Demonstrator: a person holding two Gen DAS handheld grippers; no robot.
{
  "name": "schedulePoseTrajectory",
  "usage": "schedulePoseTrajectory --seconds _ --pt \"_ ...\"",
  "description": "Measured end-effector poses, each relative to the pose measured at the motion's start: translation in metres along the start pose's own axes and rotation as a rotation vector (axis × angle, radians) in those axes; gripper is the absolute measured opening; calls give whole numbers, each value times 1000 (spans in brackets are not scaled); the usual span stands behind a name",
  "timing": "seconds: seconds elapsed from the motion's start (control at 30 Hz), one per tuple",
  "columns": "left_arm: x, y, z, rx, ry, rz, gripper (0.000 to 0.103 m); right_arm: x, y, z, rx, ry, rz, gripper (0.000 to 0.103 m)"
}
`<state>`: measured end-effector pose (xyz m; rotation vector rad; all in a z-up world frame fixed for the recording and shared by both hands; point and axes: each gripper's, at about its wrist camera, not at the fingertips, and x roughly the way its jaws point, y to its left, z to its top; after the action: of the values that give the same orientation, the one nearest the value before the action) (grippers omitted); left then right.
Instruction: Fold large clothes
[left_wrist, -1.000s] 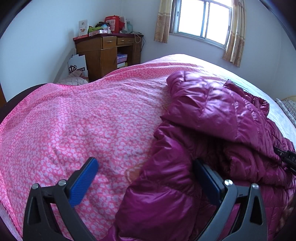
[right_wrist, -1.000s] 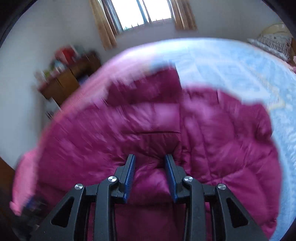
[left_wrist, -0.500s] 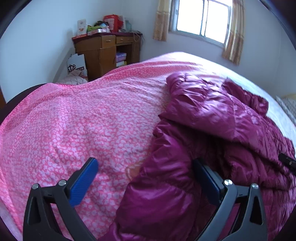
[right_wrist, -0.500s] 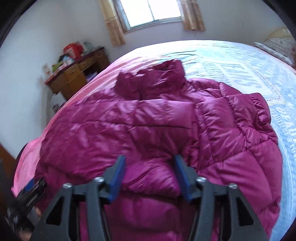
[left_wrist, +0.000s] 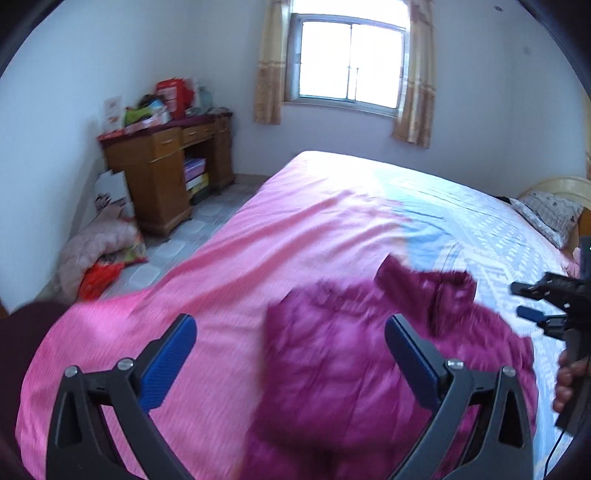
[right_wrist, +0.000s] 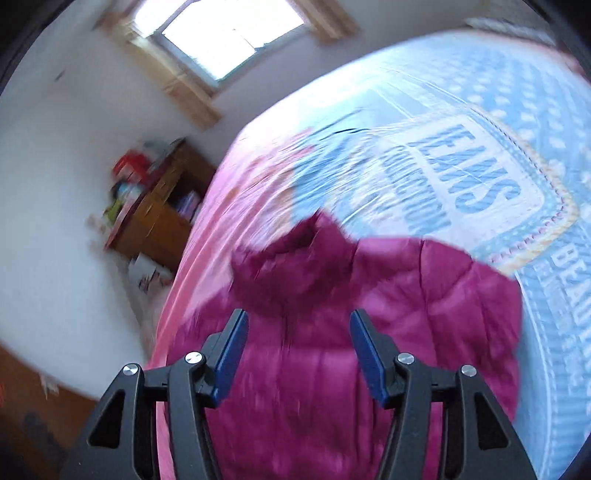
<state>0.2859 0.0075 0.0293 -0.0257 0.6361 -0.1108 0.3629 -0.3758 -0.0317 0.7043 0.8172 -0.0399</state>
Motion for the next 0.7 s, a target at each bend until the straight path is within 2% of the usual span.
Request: schedulePoseTrajectory --seconds 0.1,0.2,0.27,0.37,0.43,0.53,0.63,0.7 --pt "50 -28 24 0 62 -25 103 40 4 23 31 46 -37 58" --pt "95 -43 25 -28 117 3 98 72 -1 34 120 85 -104 58" --pt "113 -49 13 -51 155 10 93 91 -7 37 200 121 -153 58" --pt "136 -49 -11 -89 216 19 93 115 -8 35 210 147 -214 59" --pt "150 -45 -33 -107 251 49 93 126 -6 33 207 149 -209 58" --pt "157 -54 -61 -21 252 118 94 129 -6 32 228 122 -168 58" --pt "152 -55 -62 -27 240 89 99 117 -14 31 292 43 -129 58" --pt "152 -52 -63 -56 242 83 99 117 -17 33 304 42 -131 59"
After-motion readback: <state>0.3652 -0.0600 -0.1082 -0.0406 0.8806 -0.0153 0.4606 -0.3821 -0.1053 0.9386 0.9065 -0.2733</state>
